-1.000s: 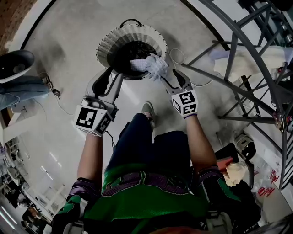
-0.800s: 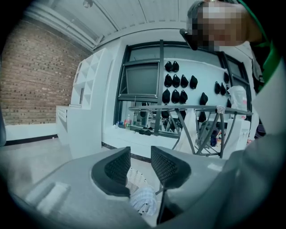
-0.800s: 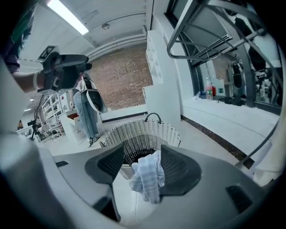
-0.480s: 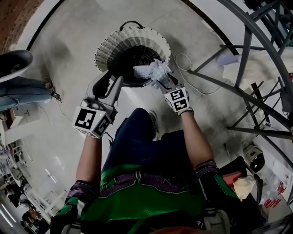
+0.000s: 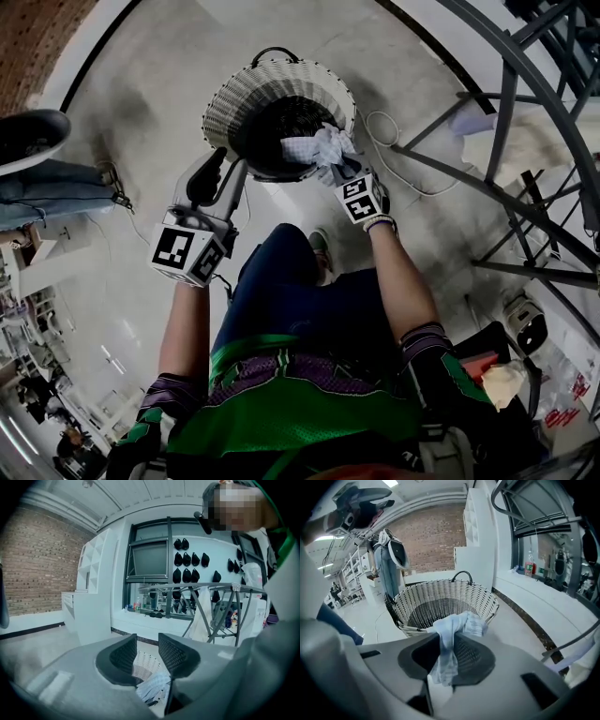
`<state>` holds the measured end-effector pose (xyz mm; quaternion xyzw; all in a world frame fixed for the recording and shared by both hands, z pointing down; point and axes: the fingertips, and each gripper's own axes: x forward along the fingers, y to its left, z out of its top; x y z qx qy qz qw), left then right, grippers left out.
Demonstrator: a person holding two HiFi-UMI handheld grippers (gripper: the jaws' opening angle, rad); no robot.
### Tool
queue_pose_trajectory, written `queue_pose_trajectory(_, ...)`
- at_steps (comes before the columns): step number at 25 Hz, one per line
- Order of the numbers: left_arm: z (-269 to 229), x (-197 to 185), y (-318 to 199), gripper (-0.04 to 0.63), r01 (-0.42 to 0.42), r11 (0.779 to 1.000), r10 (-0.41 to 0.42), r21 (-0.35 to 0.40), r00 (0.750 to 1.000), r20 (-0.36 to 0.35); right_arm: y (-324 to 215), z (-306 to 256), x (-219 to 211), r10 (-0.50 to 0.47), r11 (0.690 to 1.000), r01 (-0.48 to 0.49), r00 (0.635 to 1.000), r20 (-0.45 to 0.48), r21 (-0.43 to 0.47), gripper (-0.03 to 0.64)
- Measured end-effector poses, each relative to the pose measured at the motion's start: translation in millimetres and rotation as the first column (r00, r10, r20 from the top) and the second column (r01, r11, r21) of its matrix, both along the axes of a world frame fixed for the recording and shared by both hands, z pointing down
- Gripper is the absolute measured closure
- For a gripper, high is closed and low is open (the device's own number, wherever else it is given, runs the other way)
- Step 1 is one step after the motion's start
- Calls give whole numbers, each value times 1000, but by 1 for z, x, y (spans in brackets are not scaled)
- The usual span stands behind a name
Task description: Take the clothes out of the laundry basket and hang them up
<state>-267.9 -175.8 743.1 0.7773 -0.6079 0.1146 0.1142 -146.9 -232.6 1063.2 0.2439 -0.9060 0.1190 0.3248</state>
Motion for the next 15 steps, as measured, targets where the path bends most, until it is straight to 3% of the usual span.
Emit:
queue_pose_trajectory(8, -59, 5, 0, 445, -5, 1000, 5, 1, 1000, -30, 5, -71, 19, -13, 1000, 13, 1000, -22, 2, 548)
queue_pose_trajectory(15, -140, 11, 5, 445, -17, 1000, 18, 7, 996, -83, 7, -183, 31, -17, 999, 18, 999, -39, 41, 548)
